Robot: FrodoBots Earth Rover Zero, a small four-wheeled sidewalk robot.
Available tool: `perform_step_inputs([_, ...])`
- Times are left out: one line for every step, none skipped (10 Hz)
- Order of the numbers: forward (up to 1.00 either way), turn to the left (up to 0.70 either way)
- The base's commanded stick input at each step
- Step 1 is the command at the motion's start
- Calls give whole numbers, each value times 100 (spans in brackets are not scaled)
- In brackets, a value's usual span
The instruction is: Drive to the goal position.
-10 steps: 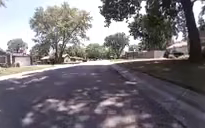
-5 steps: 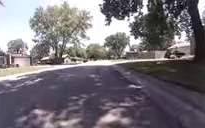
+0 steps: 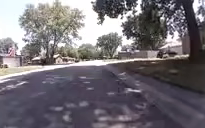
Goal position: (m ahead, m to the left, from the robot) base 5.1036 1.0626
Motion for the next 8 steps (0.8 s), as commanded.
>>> perform_step_inputs([70, 0])
perform_step_inputs([70, 0])
perform_step_inputs([70, 0])
perform_step_inputs([70, 0])
perform_step_inputs([70, 0])
perform_step_inputs([70, 0])
perform_step_inputs([70, 0])
perform_step_inputs([70, 0])
